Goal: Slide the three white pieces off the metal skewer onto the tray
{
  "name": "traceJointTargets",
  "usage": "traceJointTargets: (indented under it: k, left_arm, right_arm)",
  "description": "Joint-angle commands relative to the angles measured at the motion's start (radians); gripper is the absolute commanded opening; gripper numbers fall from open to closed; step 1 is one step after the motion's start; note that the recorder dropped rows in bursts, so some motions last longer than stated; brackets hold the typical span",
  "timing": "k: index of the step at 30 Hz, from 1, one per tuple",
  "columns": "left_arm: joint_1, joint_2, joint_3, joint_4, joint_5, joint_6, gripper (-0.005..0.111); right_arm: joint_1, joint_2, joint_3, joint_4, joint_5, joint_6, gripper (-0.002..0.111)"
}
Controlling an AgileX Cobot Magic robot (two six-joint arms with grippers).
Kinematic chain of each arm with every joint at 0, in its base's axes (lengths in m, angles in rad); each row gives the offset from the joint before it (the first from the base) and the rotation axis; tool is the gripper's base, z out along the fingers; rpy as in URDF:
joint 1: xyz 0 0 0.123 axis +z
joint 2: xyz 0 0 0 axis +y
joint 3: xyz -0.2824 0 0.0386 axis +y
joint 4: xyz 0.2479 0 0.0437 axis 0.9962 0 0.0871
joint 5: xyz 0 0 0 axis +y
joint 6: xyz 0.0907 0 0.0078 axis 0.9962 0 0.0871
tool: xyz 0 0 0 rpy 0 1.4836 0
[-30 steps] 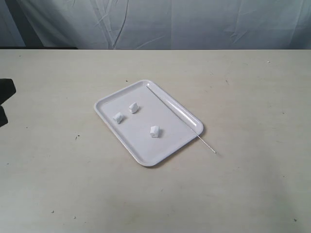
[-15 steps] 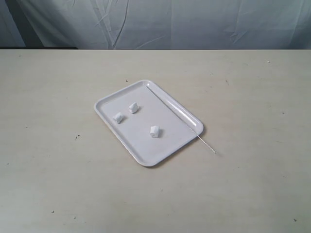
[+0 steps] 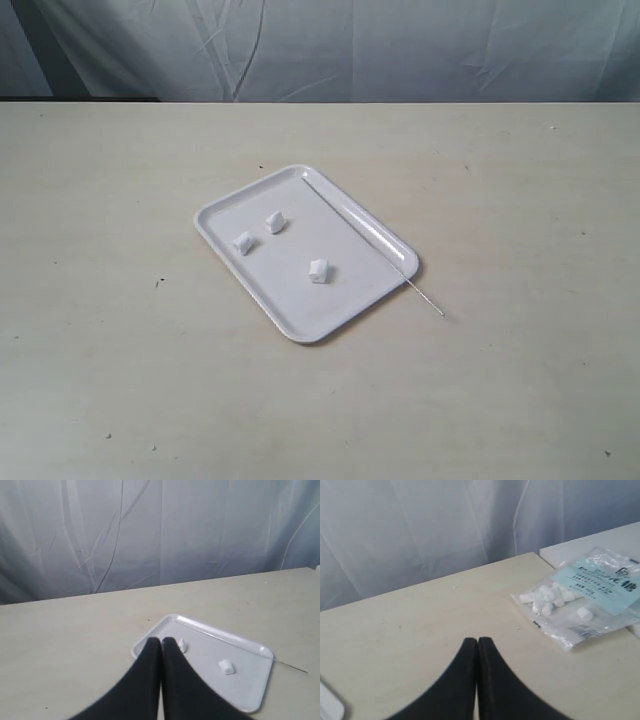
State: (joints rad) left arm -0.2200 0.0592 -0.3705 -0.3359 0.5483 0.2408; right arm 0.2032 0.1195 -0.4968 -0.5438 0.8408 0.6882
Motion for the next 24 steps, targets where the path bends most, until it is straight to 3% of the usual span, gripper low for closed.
traceJointTargets:
  k: [1,5,8,14,21,24]
  left_arm:
    - [0.001,-0.059,-0.017,0.044,0.053,-0.072,0.0]
    - [0.001,-0.059,-0.055,0.051,0.122,-0.09,0.0]
    - [0.001,-0.059,-0.059,0.167,0.075,-0.115,0.0]
    - [0.001,-0.059,-0.012,0.599,0.053,-0.11,0.0]
    - [0.001,-0.059,0.067,0.602,-0.028,-0.156,0.0]
    - [0.018,-0.059,0.112,0.529,-0.075,-0.158,0.0]
  right_arm:
    - [-0.006,-0.054,0.008,0.114,-0.014,-0.001,-0.001]
    - [-0.006,-0.093,0.068,0.096,-0.212,-0.047,-0.001]
    - [-0.006,-0.119,0.133,0.017,-0.278,-0.14,-0.001]
    - [-0.006,-0.119,0.229,0.115,-0.296,-0.296,-0.001]
    - [-0.006,-0.119,0.319,0.259,-0.36,-0.298,-0.001]
    - [-0.004,-0.119,0.368,0.304,-0.382,-0.392,-0.001]
